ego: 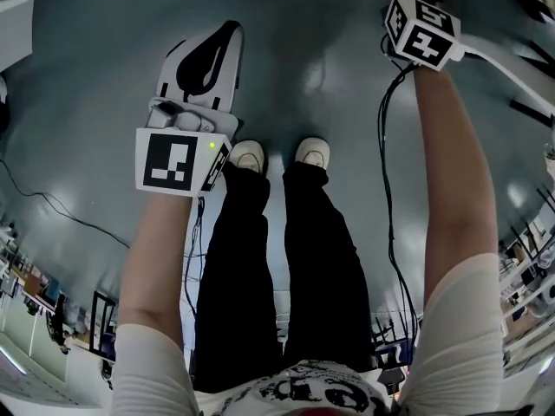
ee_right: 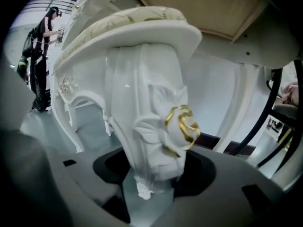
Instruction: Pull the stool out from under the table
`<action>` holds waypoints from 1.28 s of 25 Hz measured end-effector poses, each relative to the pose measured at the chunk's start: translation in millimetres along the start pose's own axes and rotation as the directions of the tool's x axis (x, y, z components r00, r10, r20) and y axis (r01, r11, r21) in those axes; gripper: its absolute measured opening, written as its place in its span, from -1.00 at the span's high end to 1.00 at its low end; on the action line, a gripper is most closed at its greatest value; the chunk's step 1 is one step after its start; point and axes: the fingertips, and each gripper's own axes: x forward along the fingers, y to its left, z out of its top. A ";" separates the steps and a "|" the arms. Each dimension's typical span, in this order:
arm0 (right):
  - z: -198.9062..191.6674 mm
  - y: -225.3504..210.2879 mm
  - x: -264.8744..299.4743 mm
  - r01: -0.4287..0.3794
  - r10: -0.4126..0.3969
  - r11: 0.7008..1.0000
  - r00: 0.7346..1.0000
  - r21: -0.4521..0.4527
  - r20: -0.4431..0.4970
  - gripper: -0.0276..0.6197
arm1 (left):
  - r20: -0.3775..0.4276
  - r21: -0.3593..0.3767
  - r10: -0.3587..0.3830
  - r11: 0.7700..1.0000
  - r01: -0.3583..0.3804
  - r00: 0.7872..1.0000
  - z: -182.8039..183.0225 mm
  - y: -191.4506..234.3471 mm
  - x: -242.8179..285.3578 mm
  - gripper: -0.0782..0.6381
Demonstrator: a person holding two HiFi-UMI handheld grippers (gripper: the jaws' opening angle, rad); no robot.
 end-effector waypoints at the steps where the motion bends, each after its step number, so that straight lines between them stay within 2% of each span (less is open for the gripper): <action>1: -1.0 1.5 0.6 0.002 -0.002 1.000 1.000 0.003 -0.008 0.11 | 0.001 0.001 -0.001 1.000 0.001 1.000 -0.7 -0.5 1.1 0.72; 2: -2.6 1.9 0.2 0.005 -0.005 1.000 1.000 0.008 -0.024 0.18 | -0.002 0.001 -0.003 1.000 0.003 1.000 -2.2 -1.6 2.0 0.72; 5: -8.2 0.3 -4.5 0.003 -0.002 1.000 0.996 0.011 -0.092 0.18 | -0.022 0.003 -0.012 1.000 0.012 1.000 -6.1 -6.4 3.4 0.72; 9: -13.4 5.0 -16.5 0.003 -0.001 1.000 0.990 0.016 -0.138 0.18 | -0.030 -0.010 -0.023 1.000 0.023 0.999 -4.6 -12.5 -3.4 0.72; 13: -32.6 17.0 -37.2 0.009 -0.002 0.999 0.982 0.033 -0.189 0.18 | -0.067 -0.043 -0.070 0.997 0.067 0.995 -8.7 -26.4 -13.0 0.72; 20: -50.8 35.8 -68.9 0.022 -0.010 0.998 0.978 0.057 -0.207 0.18 | -0.036 -0.012 -0.119 0.993 0.119 0.992 -5.0 -34.7 -34.5 0.72; 29: -82.2 65.4 -116.6 0.016 -0.001 0.997 0.978 0.071 -0.206 0.18 | -0.077 0.034 -0.143 0.989 0.146 0.987 -36.8 -43.7 -84.9 0.72; 32: -90.0 74.1 -129.7 0.010 0.005 0.998 0.977 0.069 -0.214 0.18 | -0.083 0.028 -0.137 0.990 0.139 0.987 -44.0 -46.6 -97.5 0.73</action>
